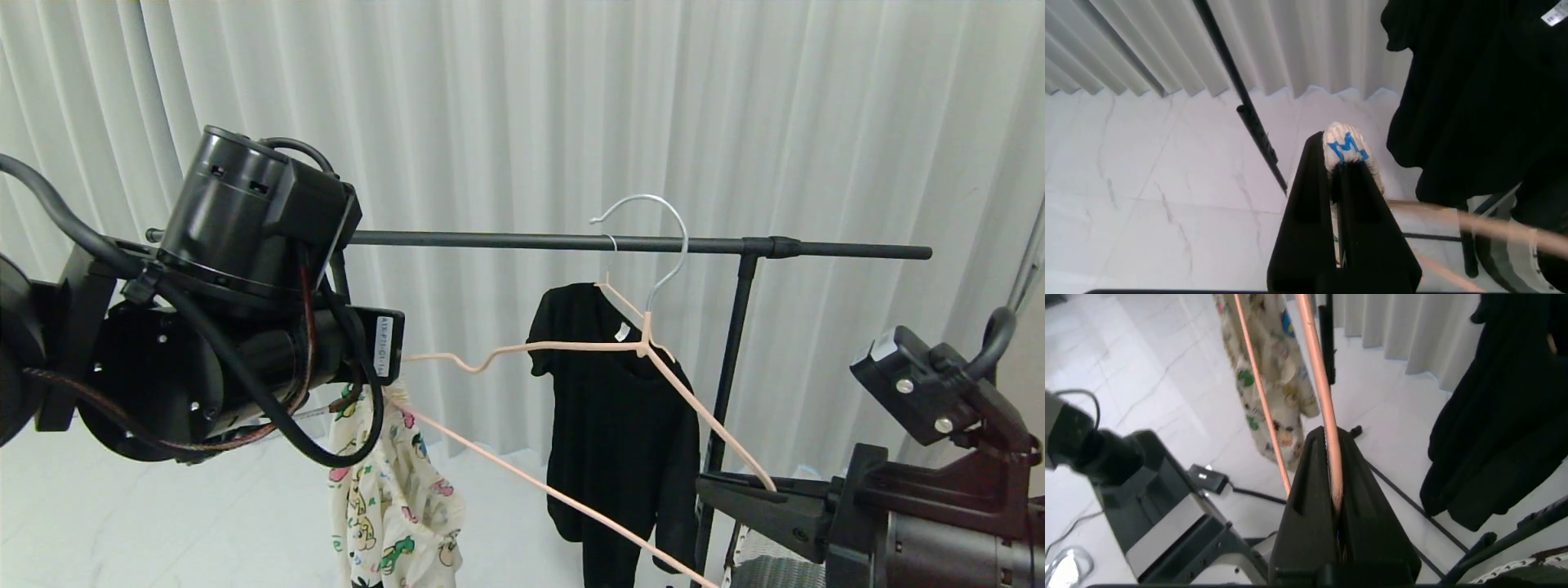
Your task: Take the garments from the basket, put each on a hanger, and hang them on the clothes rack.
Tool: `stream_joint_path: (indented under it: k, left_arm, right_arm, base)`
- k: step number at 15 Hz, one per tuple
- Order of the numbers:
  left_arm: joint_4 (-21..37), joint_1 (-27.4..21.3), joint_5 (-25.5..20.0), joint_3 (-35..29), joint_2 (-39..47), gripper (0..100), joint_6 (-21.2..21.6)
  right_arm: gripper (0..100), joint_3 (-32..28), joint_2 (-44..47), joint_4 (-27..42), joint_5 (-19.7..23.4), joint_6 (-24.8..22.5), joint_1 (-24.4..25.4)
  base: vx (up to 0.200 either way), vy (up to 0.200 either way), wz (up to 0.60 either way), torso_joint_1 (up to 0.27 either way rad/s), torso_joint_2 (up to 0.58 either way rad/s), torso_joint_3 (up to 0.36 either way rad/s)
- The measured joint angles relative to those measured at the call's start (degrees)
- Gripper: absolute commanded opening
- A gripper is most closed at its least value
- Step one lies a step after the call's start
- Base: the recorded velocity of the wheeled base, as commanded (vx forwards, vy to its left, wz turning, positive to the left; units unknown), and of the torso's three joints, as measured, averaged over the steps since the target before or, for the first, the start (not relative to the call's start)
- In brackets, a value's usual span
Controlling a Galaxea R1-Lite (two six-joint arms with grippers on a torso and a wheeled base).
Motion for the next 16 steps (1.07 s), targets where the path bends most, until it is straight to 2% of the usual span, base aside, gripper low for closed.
stream_joint_path:
  k: [7,10,16]
  left_arm:
    - [0.00,-5.51,-0.04,-4.11,1.18,0,0.17]
    - [0.04,-8.72,-0.02,-5.71,1.32,0,0.11]
    - [0.06,-17.01,-1.38,-10.83,2.29,0,-0.02]
  right_arm:
    - [0,-0.94,3.15,-1.84,-0.11,-1.23,0.50]
    - [0,-1.05,5.63,-6.63,-0.61,-1.27,1.08]
    - [0,-5.12,13.07,-11.41,-3.23,-1.05,5.52]
  base:
    - [0.000,0.000,0.00,0.000,0.00,0.000]
    - [0.000,0.000,0.00,0.000,0.00,0.000]
    - [0.000,0.000,0.00,0.000,0.00,0.000]
